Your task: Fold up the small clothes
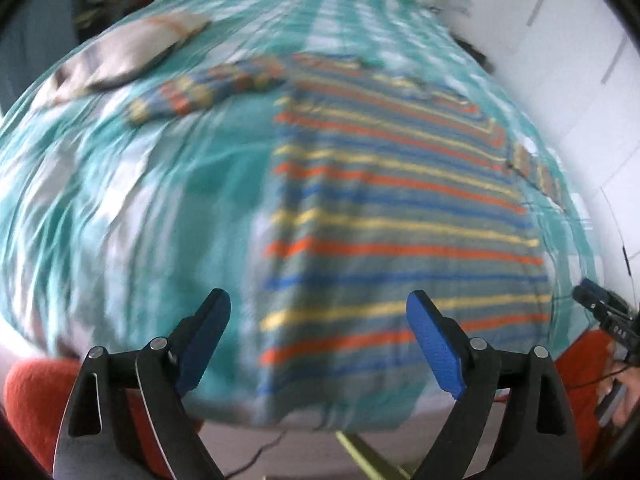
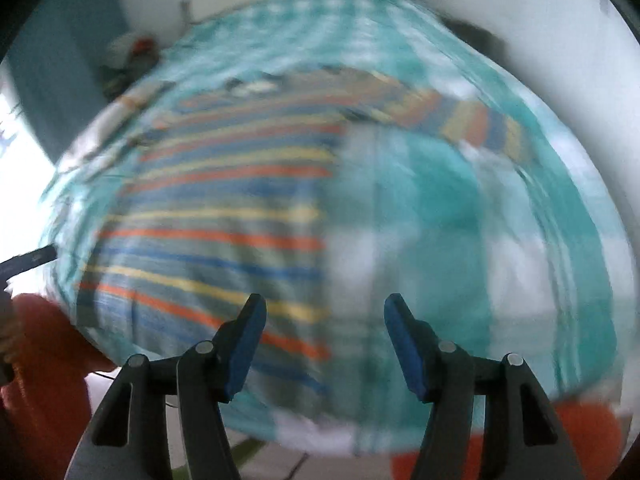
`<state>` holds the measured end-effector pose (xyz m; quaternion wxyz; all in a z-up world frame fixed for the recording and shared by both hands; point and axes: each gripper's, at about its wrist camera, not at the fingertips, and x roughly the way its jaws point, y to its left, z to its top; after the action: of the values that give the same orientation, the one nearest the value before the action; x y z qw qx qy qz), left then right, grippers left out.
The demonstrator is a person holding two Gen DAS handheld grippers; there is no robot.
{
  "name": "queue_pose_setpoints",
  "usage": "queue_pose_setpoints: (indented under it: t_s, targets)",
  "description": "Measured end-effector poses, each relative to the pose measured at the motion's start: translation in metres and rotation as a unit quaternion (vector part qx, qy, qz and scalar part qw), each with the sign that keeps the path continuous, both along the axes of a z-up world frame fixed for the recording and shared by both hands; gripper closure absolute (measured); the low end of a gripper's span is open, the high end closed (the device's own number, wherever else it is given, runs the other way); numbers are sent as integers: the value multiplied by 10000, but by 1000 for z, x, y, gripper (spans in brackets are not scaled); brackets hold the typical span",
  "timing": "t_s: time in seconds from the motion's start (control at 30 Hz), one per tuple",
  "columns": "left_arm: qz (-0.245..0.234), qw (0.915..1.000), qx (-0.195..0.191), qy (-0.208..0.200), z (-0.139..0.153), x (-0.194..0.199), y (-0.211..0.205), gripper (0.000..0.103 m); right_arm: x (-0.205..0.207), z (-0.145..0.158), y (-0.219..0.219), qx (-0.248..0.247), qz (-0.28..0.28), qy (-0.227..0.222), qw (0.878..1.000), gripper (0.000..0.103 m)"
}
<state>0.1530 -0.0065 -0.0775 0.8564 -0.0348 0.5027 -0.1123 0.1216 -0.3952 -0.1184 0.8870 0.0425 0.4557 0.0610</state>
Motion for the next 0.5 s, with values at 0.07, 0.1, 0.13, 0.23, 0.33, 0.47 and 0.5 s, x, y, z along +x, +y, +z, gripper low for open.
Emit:
queue_pose_setpoints:
  t_s: [0.07,0.1,0.13,0.23,0.33,0.47,0.5]
  targets:
    - [-290,9993,103,-196,-7,15,-25,11,15,-6,20,77,246,-132,9996,42]
    - [-351,9990,188,-204,-14,21,-38,11,22,-15,29,98,333,-73,9994,42]
    - [-403,9988,232,-182,-21,11,-33,10,30,-29,34,65,370,94,9993,42]
    - [-599,9949,745,335,-72,18,-50,10,39,-69,30,74,242,839,9962,41]
    - [-750,9926,931,211,-82,3,-49,10,27,-56,3,639,152,820,9945,42]
    - [-631,9950,769,-122,-52,2,-35,10,40,-26,-70,927,-390,365,9943,41]
    - [-482,9958,720,-284,-43,6,-31,10,46,-20,-93,982,-665,228,9927,40]
